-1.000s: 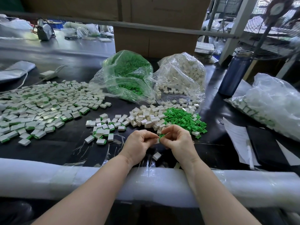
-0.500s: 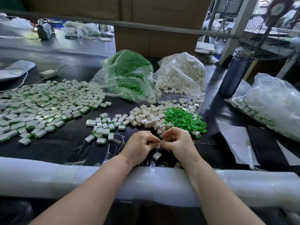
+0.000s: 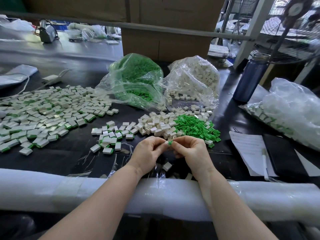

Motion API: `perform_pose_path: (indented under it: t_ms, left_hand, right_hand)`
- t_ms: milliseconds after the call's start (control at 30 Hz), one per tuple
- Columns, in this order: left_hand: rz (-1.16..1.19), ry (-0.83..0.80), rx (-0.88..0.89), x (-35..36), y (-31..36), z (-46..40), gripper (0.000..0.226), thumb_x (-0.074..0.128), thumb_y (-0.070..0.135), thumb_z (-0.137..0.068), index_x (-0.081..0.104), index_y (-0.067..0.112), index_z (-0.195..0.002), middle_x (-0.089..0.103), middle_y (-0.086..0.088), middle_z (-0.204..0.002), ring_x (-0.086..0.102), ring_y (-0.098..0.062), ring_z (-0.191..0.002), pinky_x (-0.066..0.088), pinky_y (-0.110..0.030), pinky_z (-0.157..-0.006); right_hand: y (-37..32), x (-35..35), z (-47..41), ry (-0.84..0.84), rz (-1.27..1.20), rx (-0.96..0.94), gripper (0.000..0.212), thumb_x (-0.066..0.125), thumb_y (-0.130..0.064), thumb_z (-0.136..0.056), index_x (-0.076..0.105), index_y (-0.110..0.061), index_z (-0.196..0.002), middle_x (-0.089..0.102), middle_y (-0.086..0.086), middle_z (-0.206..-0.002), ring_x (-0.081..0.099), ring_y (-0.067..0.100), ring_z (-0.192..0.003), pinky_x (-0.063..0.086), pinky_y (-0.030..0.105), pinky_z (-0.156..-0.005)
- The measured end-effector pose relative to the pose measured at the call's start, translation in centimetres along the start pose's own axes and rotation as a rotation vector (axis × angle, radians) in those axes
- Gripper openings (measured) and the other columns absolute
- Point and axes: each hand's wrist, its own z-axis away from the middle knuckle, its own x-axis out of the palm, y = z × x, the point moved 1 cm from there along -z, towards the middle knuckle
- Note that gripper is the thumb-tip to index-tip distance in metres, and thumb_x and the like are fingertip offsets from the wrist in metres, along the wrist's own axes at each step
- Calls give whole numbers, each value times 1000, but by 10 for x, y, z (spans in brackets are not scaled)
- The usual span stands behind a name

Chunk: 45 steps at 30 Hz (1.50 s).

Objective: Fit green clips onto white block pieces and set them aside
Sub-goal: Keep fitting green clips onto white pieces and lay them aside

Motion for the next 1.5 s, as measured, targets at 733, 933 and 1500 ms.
perform_pose_path:
  t_ms: [733,933,1500]
  left_hand:
    - [25,-107,-86,-2,-1,1,7,64,12,-86,71,14,-88,71,-4,-82,66,-14,-78,53,-25,-80]
    - [-10,-107,-91,-4,-1,2,9,65,14,-86,71,13,-91,70,-2,-80,64,-12,-77,51,-24,-81]
    - [-80,-84,-55,-3,-1,2,12,65,15,-85,72,13,-95,71,0,-85,65,-14,-82,50,-27,-84]
  right_hand:
    - [1,3,-1,-42,209,33,19,65,0,-82,62,-8,-66,59,4,-55,48,1,-41,42,14,-45]
    - [1,1,1,-86,182,25,20,65,2,-81,63,-9,-65,59,-3,-50,49,1,-43,41,14,-45]
    - [-3,3,3,-102,169,21,20,62,5,-82,61,-6,-66,59,-6,-46,52,-1,-41,40,11,-44]
